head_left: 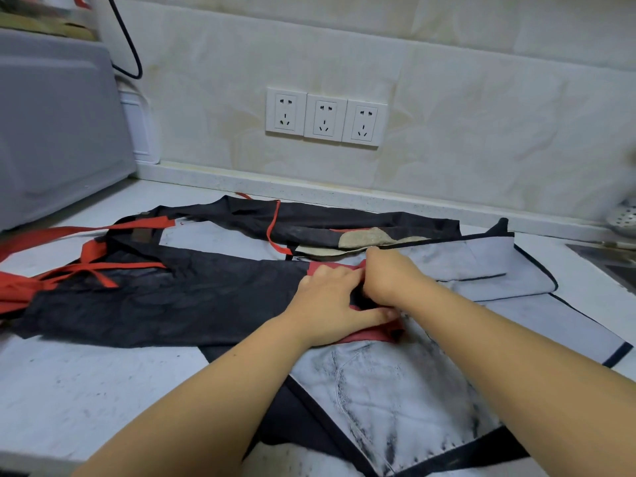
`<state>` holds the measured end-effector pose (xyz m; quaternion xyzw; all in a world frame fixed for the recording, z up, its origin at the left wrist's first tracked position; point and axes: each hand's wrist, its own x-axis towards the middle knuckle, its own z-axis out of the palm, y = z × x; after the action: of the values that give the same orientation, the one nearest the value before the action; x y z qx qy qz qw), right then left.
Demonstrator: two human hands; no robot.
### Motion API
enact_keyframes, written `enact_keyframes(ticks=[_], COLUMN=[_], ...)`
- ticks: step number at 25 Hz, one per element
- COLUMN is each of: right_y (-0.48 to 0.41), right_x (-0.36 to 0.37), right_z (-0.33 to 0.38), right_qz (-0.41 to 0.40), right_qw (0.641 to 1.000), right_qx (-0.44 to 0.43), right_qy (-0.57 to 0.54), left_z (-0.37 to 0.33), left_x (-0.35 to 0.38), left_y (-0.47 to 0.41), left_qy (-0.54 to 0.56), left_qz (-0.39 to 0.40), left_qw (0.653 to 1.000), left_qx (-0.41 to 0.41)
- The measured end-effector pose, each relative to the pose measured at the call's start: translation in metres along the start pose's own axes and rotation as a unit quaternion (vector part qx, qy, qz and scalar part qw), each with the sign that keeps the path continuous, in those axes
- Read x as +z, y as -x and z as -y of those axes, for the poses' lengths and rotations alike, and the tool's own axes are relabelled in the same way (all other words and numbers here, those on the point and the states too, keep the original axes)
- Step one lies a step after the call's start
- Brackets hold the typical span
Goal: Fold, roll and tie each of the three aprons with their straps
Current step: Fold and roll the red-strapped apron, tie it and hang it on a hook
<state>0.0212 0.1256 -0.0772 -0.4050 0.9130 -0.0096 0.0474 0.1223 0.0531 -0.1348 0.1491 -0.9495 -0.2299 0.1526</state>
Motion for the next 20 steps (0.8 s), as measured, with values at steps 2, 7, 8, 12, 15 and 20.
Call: enact_keyframes(ticks=[2, 7, 8, 12, 15, 20], right_y=[0.0, -0.002, -0.001, -0.001, -0.001, 0.001], right_x=[-0.008, -0.027, -0.024, -0.019, -0.019, -0.01], right_z=[-0.004, -0.029, -0.031, -0.02, 0.002, 0.03], right_qz=[0.048, 0.18, 0.191, 0.197, 0.138, 0.03], right_qw=[0.996, 0.923, 0.922, 0.92, 0.976, 0.997], right_qx=[0.015, 0.116, 0.133, 0.158, 0.103, 0.042], right_qy=[-0.079, -0.32, -0.309, -0.301, -0.134, 0.065], left_z=[-0.007, -0.007, -0.006, 0.0, 0.01, 0.016], left_x=[-0.001, -0.007, -0.007, -0.007, -0.011, -0.014], left_y=[0.0, -0.002, -0.001, 0.002, 0.005, 0.005], left_qy=[-0.015, -0.035, -0.035, 0.003, 0.112, -0.001], left_qz=[0.009, 0.06, 0.063, 0.055, 0.012, 0.023], left_qw=[1.0, 0.997, 0.997, 0.998, 0.994, 1.0], left_qx=[-0.023, -0.038, -0.035, -0.014, -0.008, -0.008])
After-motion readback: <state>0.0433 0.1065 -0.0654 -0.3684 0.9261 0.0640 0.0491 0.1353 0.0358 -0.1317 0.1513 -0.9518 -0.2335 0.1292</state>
